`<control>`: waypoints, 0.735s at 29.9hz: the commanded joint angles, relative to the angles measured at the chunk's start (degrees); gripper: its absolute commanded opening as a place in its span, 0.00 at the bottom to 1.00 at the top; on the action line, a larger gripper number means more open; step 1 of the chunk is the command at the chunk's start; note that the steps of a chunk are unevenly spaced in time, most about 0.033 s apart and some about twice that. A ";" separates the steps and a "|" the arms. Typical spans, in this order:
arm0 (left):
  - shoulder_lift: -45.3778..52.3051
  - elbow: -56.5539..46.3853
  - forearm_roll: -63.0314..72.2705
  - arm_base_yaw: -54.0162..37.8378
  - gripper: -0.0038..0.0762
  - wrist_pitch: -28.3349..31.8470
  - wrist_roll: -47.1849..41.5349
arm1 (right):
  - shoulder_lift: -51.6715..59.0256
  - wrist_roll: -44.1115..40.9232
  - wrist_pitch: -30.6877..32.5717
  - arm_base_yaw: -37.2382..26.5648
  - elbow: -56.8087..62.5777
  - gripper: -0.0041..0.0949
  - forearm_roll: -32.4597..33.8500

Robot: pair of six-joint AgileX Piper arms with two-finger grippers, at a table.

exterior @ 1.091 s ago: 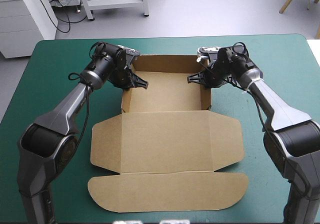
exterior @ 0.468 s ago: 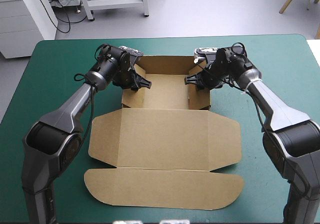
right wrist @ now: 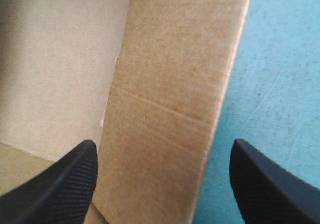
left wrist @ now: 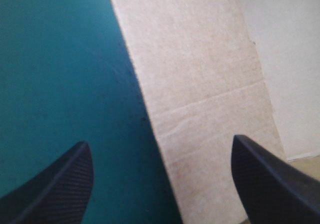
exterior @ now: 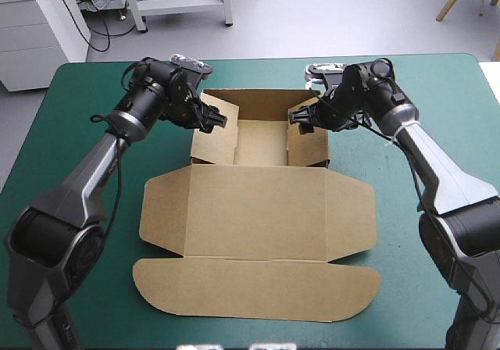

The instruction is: Fold the box

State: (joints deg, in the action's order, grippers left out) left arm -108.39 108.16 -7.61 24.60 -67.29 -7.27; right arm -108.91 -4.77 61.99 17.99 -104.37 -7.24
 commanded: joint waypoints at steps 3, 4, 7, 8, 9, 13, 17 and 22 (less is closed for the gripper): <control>10.83 1.60 -0.56 0.67 0.68 -1.73 1.32 | 8.70 0.73 4.69 0.12 -2.60 0.72 2.20; 12.47 1.60 -0.67 0.94 0.67 -2.24 1.32 | 9.54 0.73 5.83 0.12 -2.60 0.72 2.48; 17.60 1.60 -1.34 1.84 0.66 -2.38 1.83 | 12.60 1.22 6.65 0.12 -2.60 0.72 2.59; 19.27 1.60 -1.87 2.11 0.66 -2.67 2.38 | 13.87 1.22 6.65 0.12 -2.60 0.72 2.59; 20.60 1.60 -2.09 2.56 0.66 -3.18 2.87 | 14.65 1.22 6.65 0.12 -2.60 0.72 2.59; 27.14 -0.99 -4.99 4.10 0.65 -5.96 4.05 | 17.43 0.80 6.82 0.12 -2.60 0.72 2.68; 36.34 -10.74 -5.61 4.26 0.65 -5.70 4.05 | 17.88 0.32 6.92 0.12 -2.60 0.70 2.09; 49.81 -27.24 -5.61 4.26 0.65 -1.08 4.92 | 15.67 0.19 6.27 0.12 -2.60 0.65 1.67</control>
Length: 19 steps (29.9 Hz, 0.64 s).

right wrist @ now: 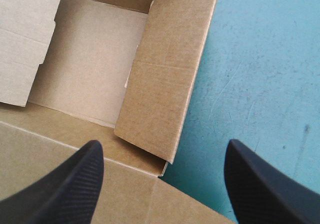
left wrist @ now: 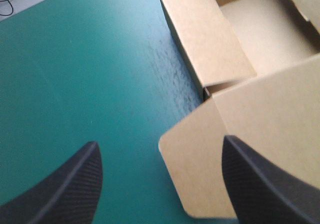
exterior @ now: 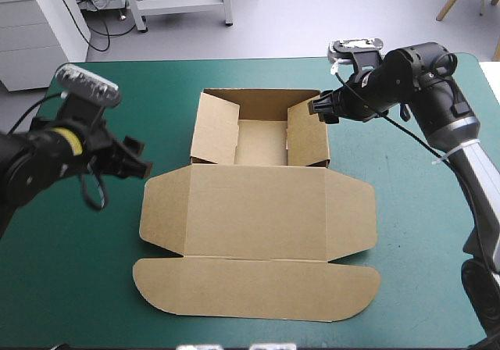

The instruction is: Fold the box

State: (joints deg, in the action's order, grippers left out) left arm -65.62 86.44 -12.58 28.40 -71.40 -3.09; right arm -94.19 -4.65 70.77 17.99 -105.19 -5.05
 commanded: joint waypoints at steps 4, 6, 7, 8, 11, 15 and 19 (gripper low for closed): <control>15.10 -15.17 -0.22 0.46 0.65 4.93 0.76 | -2.39 0.07 -4.20 0.12 -1.77 0.65 -0.52; 18.46 -19.12 0.21 0.46 0.65 5.06 0.76 | -4.99 0.07 -5.15 0.12 -1.77 0.64 -0.52; 20.04 -20.88 0.21 0.46 0.65 5.06 0.76 | -6.33 0.07 -5.51 0.12 -1.77 0.64 -0.52; 21.61 -22.59 0.21 0.46 0.65 5.06 0.76 | -7.66 0.07 -5.92 0.12 -1.77 0.64 -0.52; 25.61 -26.69 0.76 0.46 0.64 3.97 0.34 | -11.18 -0.04 -6.50 0.12 -1.77 0.64 0.88; 30.19 -30.43 2.19 0.46 0.64 2.31 -0.44 | -14.07 -0.02 -7.92 0.12 -1.89 0.64 1.24; 33.49 -32.17 2.43 0.46 0.64 2.31 -1.85 | -16.43 -0.43 -10.50 0.12 -1.89 0.64 0.67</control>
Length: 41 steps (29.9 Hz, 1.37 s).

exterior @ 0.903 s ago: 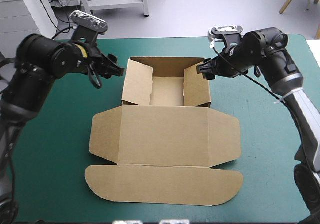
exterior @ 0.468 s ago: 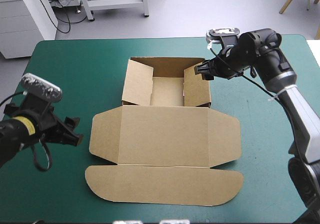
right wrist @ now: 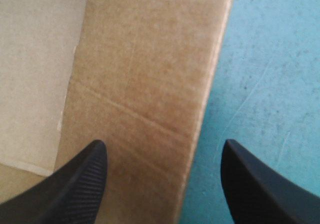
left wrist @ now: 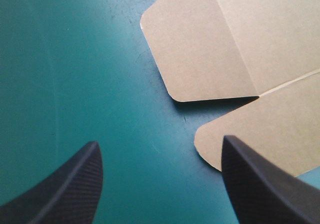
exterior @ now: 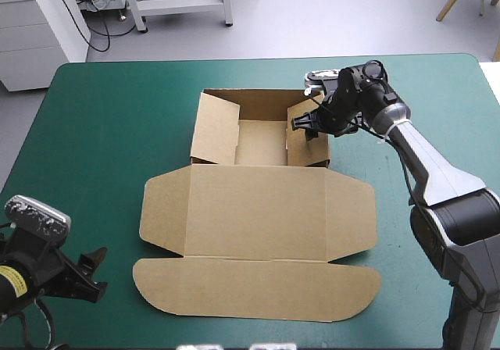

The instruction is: Fold the box

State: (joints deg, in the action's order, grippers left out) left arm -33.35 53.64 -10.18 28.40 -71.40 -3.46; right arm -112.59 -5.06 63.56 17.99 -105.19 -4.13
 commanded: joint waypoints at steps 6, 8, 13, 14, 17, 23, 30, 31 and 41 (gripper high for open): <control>1.77 0.54 0.62 0.46 0.63 1.23 -2.33 | -0.17 0.09 -5.45 0.12 -1.89 0.40 0.98; 1.77 0.54 0.60 0.46 0.62 1.18 -2.33 | -0.51 0.69 -5.45 0.12 -1.89 0.22 2.00; 1.77 0.54 0.60 0.46 0.60 1.09 -2.33 | -0.18 0.78 -5.34 -1.43 -1.89 0.02 4.59; 1.77 0.54 0.60 0.46 0.60 1.09 -2.33 | 0.19 0.78 -5.10 -2.32 -1.89 0.02 5.13; 1.77 0.54 0.98 0.46 0.60 0.52 -2.33 | 1.28 1.97 -3.25 -5.96 -1.89 0.02 6.44; 1.77 0.54 1.46 0.46 0.60 -1.36 -2.33 | 4.89 6.54 -0.16 -17.53 -1.79 0.02 6.87; 1.77 0.54 1.35 0.46 0.60 0.91 -2.06 | 5.97 10.63 1.37 -29.14 -1.68 0.02 8.39; 1.77 0.54 1.35 0.46 0.60 0.91 -2.06 | 5.97 10.96 1.12 -30.66 -1.68 0.02 8.39; 1.77 0.54 1.25 0.46 0.59 1.01 -2.06 | 2.20 13.19 -1.84 -38.73 -1.68 0.02 3.22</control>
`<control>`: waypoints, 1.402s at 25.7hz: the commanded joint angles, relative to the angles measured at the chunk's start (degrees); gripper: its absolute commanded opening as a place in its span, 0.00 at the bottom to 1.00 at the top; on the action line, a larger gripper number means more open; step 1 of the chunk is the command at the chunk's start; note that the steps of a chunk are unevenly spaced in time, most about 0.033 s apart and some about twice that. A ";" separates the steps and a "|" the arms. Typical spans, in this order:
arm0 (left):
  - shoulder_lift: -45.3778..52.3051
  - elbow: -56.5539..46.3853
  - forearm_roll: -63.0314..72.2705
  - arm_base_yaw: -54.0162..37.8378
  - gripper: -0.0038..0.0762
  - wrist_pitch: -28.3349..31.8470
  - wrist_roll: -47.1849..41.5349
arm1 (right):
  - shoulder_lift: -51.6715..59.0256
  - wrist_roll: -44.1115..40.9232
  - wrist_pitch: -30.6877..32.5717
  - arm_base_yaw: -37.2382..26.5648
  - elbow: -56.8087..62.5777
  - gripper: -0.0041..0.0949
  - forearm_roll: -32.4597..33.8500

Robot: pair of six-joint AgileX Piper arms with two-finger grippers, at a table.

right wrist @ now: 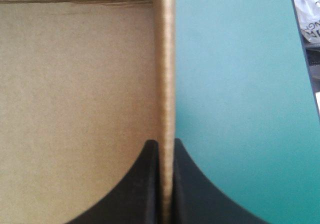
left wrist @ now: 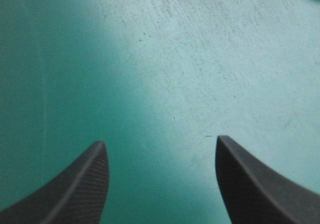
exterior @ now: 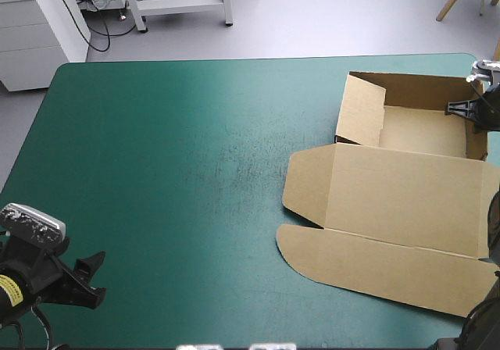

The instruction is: Fold the box

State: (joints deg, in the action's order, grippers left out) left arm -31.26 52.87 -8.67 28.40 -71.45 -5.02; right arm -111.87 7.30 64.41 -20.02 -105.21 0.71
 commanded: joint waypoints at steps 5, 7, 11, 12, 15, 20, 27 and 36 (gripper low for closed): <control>-0.32 1.32 -0.73 0.46 0.59 1.17 -0.50 | -1.12 2.15 -2.90 -0.61 -1.66 0.11 -2.80; -0.32 1.32 -1.13 0.46 0.59 1.17 -0.50 | -1.52 2.15 -3.31 -0.61 -1.66 0.17 -2.90; -0.32 1.32 -1.70 0.46 0.59 1.17 -0.63 | -1.52 2.31 -3.67 -0.61 -1.66 0.33 -3.90; -0.32 1.32 -1.80 0.46 0.59 1.17 -0.78 | -1.52 2.31 -3.54 -0.61 -1.66 0.39 -4.16; -0.32 1.32 -2.37 0.46 0.59 1.17 -0.78 | -0.80 2.02 -2.42 -0.61 -1.66 0.51 -4.40; -0.32 1.32 -2.37 0.46 0.59 1.17 -0.78 | 7.69 1.71 -3.64 -0.61 -1.88 0.53 -3.90; -0.32 1.32 -2.73 0.46 0.59 4.48 -0.78 | 18.71 2.95 -0.03 1.27 -1.55 0.53 -12.83; -0.32 1.32 -3.07 0.46 0.59 8.06 -0.78 | 28.23 4.13 0.27 12.63 0.47 0.52 -12.73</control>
State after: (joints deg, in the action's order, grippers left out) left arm -31.26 52.87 -10.94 28.40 -67.20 -5.24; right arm -88.36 10.24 66.90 -9.85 -104.63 -11.31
